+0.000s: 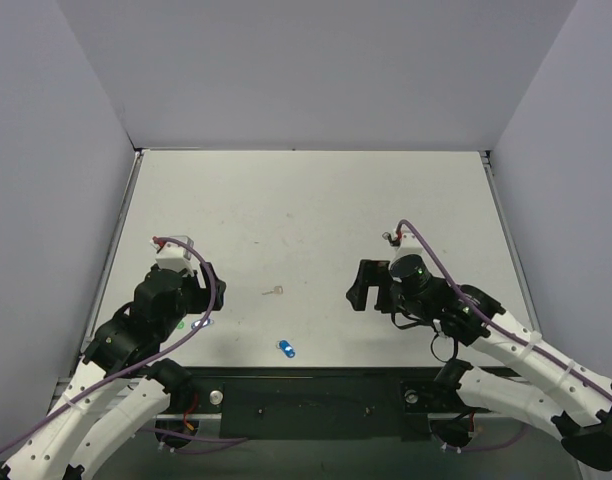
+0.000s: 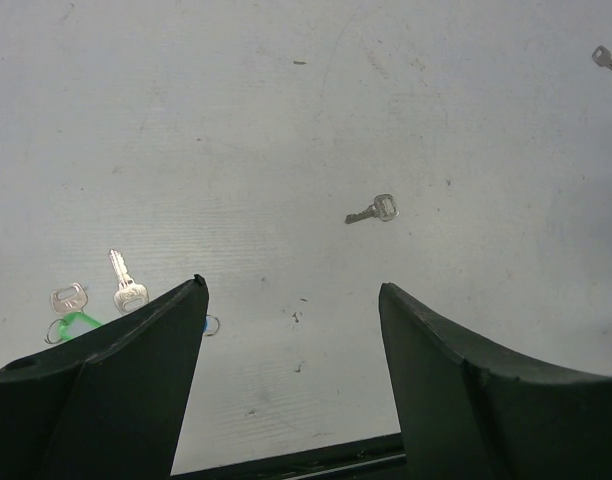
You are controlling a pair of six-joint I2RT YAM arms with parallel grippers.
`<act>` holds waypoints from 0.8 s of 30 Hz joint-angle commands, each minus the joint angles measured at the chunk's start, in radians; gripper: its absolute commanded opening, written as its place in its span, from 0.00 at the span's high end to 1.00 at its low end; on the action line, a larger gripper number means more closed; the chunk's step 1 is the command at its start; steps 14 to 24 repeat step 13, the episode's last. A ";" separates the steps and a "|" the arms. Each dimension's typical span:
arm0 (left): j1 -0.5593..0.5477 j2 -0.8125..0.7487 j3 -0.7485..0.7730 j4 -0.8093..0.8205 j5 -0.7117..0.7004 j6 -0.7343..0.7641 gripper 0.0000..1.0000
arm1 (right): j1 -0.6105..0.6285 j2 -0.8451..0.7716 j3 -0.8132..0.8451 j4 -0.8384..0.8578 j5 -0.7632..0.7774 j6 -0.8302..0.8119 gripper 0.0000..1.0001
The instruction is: Remove the keys from the keyring
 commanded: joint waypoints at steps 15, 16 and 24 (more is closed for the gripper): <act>0.008 -0.008 0.005 0.060 0.016 0.017 0.21 | 0.000 -0.109 0.053 0.040 0.057 0.010 0.07; 0.008 -0.008 0.005 0.060 0.016 0.017 0.21 | 0.000 -0.109 0.053 0.040 0.057 0.010 0.07; 0.008 -0.008 0.005 0.060 0.016 0.017 0.21 | 0.000 -0.109 0.053 0.040 0.057 0.010 0.07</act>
